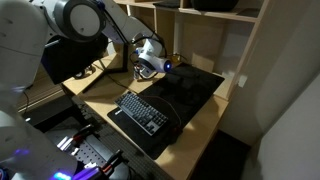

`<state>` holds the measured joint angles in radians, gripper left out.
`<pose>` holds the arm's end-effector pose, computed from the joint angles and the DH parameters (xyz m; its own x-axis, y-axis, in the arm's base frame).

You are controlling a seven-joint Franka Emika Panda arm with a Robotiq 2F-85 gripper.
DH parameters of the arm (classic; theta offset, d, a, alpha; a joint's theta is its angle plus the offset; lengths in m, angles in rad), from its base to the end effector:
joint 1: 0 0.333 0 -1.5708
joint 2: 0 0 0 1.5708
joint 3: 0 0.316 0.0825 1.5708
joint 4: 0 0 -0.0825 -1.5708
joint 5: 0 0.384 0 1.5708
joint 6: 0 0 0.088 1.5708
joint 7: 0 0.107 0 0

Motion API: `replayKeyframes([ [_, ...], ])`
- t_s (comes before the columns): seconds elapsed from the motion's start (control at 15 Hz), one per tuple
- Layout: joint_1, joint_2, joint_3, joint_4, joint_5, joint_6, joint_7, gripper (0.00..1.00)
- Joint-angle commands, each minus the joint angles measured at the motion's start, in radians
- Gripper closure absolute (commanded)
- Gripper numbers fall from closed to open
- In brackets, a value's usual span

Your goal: Remove the object from the shelve and put it on the table

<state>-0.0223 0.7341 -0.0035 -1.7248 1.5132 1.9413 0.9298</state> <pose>0.6539 0.0511 0.1701 -0.2660 -0.2579 -0.9288 -0.9408 0.2793 0.1919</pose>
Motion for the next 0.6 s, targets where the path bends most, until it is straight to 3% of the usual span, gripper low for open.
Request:
replayKeyframes([
  [0.0, -0.016, -0.051, -0.001, -0.097, 0.104, 0.053, -0.173, 0.97],
  [0.2, -0.007, -0.075, -0.021, -0.188, 0.137, 0.111, -0.34, 0.97],
  [0.53, -0.023, -0.193, -0.054, -0.429, 0.19, 0.095, -0.634, 0.97],
])
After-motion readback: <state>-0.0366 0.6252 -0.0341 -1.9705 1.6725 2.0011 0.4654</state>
